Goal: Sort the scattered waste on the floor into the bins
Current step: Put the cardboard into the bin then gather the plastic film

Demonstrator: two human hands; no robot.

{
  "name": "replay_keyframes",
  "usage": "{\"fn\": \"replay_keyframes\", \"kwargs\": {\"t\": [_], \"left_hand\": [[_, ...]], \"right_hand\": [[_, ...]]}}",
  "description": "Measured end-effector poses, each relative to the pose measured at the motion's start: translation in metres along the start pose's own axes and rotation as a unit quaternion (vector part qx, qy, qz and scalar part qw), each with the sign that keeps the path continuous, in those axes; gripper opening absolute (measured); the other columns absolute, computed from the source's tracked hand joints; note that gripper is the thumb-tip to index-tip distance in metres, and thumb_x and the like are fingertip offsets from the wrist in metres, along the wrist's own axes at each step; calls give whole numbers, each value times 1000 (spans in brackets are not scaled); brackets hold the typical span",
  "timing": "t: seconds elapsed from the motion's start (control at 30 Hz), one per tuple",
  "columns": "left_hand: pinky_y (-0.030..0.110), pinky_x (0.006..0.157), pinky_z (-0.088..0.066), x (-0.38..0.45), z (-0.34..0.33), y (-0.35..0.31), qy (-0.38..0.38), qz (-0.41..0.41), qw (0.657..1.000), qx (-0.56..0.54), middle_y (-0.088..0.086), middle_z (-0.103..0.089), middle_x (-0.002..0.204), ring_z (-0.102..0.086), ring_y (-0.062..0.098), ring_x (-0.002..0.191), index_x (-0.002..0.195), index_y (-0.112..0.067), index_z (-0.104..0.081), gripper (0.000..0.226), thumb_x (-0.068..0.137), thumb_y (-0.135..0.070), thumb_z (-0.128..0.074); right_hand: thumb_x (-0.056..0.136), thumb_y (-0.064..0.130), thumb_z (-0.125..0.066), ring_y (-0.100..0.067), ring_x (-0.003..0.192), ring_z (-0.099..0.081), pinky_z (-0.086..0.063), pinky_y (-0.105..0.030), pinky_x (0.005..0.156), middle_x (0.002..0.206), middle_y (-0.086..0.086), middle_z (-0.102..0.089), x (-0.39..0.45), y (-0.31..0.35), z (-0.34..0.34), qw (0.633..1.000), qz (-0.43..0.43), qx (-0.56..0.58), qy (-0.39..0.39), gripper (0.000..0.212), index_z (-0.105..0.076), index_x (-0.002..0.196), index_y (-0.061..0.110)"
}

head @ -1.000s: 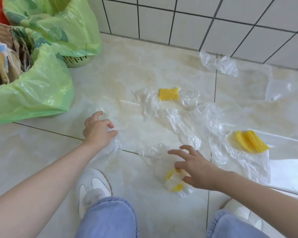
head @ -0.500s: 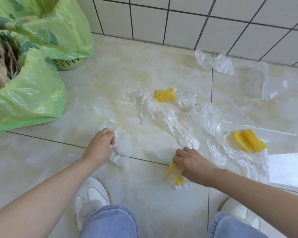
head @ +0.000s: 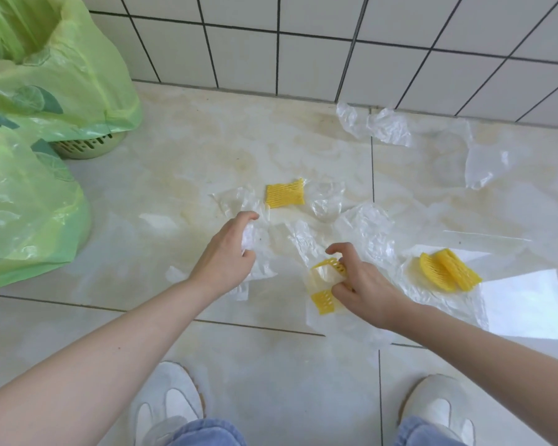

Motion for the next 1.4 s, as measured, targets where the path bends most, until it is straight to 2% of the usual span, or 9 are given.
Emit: {"fn": "replay_keyframes", "kwargs": {"t": [0.13, 0.23, 0.43, 0.53, 0.7, 0.87, 1.03, 1.17, 1.4], "left_hand": [[35, 90, -45, 26, -4, -1, 22, -26, 997, 64, -3, -41, 127, -57, 21, 89, 123, -19, -55, 42, 83, -6, -52], [30, 82, -43, 41, -6, 4, 58, -2, 991, 122, -1, -20, 152, -58, 25, 82, 118, -19, -55, 37, 82, -11, -55], [36, 80, -49, 59, -13, 23, 121, 25, 974, 190, -6, 5, 160, -61, 27, 101, 111, -22, -46, 32, 81, -19, -57], [38, 81, -50, 65, -16, 31, 118, 18, 970, 212, -10, -5, 159, -59, 27, 109, 120, -20, -44, 42, 80, -21, -56], [35, 58, -43, 75, -18, 32, 29, -18, 963, 266, -2, -47, 118, -61, 35, 81, 104, -17, -47, 26, 79, -16, -54], [36, 60, -45, 70, -23, 28, 15, 8, 974, 228, 2, -54, 108, -60, 35, 82, 103, -18, -40, 29, 78, -16, -54], [37, 74, -51, 53, -17, 33, 82, 24, 973, 217, 2, -54, 122, -60, 32, 99, 131, -27, -32, 58, 78, -18, -54], [35, 78, -49, 31, 4, 41, 123, 25, 965, 231, 0, -53, 117, -59, 29, 100, 125, -27, -46, 45, 81, -20, -53], [35, 81, -45, 13, 67, 48, -19, 120, 991, 51, 14, -60, 106, -57, 34, 97, 109, -5, -58, 28, 82, -14, -61]], "right_hand": [[82, 13, -47, -22, 65, -48, -44, -41, 66, 60, 1, -45, 10, -13, 2, 998, -34, -36, 37, 61, -23, 137, 27], [85, 20, -48, -24, 68, -52, -46, -42, 67, 64, -1, -47, 17, -21, 4, 995, -65, -44, 63, 69, -11, 143, 29], [88, 38, -53, -28, 83, -58, -49, -39, 74, 90, -3, -57, 27, -30, 1, 985, -104, -102, 95, 86, 9, 148, 32], [87, 43, -53, -26, 75, -54, -48, -37, 68, 87, -2, -54, 33, -30, -1, 978, -132, -129, 101, 84, 6, 147, 33], [86, 37, -50, -28, 68, -57, -50, -37, 60, 84, -4, -59, 45, -23, -4, 965, -160, -177, 108, 55, -20, 130, 23], [89, 35, -48, -31, 78, -60, -42, -35, 60, 93, -7, -61, 52, -16, -8, 962, -130, -208, 117, 32, -34, 113, 21], [92, 29, -44, -31, 91, -60, -51, -41, 74, 101, -6, -56, 55, -5, -10, 968, -111, -200, 103, 20, -41, 110, 22], [91, 25, -45, -30, 98, -55, -49, -40, 80, 110, -5, -46, 60, 14, -5, 972, -94, -193, 96, 27, -44, 118, 24], [88, 42, -34, -29, 95, -50, -44, -40, 88, 97, -6, -44, 78, 56, 5, 981, -77, -149, 99, 25, -38, 95, 19]]}}
Point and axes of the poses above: each hand's wrist, its own x-axis towards the middle knuckle, its own z-axis out of the back of the hand, y = z × x, the point moved 1 cm from there along x, towards the middle knuckle
